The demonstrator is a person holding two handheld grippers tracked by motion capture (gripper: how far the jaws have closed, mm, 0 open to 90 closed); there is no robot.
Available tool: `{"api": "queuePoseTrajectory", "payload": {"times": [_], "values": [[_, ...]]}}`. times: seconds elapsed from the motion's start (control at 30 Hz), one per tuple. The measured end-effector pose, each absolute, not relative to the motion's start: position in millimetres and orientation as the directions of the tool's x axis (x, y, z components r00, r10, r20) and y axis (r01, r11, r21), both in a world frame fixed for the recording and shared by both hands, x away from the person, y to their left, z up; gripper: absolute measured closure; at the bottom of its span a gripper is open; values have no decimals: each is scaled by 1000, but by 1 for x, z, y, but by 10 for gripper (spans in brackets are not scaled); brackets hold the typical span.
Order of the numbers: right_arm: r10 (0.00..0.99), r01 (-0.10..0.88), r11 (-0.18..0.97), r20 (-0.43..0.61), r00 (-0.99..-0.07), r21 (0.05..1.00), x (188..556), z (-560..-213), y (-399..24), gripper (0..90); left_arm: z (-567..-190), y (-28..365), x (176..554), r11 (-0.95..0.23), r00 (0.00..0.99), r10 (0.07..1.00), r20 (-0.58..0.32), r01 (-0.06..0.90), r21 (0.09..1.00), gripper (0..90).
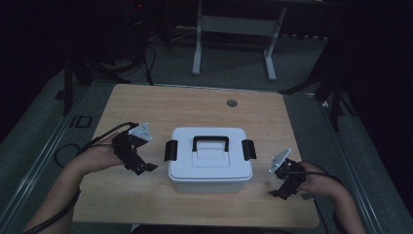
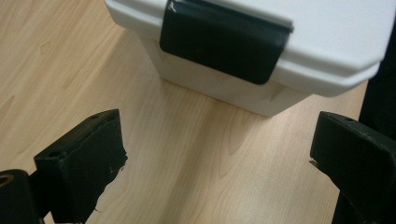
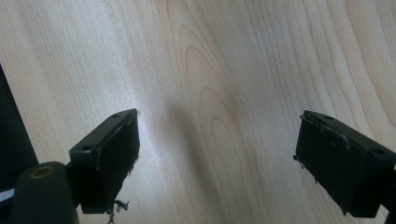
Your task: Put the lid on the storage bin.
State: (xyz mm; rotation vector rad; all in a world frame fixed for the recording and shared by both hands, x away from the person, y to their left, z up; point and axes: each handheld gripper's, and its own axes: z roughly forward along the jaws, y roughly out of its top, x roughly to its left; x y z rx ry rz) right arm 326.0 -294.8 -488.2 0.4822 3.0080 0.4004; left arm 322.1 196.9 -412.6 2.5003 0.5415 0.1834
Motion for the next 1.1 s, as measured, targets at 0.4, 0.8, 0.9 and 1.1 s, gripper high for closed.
{"api": "queuePoseTrajectory", "payload": {"times": [0.4,0.8,0.9,1.1], "values": [[366,330,893,-65,-929,306,326,-493,-302,120,-452,222,311,-683,892,451,-33,369,631,24],[462,391,816,-75,-884,426,320,-505,-319,104,-489,246,303,-642,877,476,-63,396,656,25],[477,394,802,-85,-875,449,316,-511,-322,100,-499,254,301,-624,863,500,-71,416,661,24],[492,399,780,-78,-867,483,310,-520,-327,99,-511,267,298,-586,840,533,-101,452,672,25]]}}
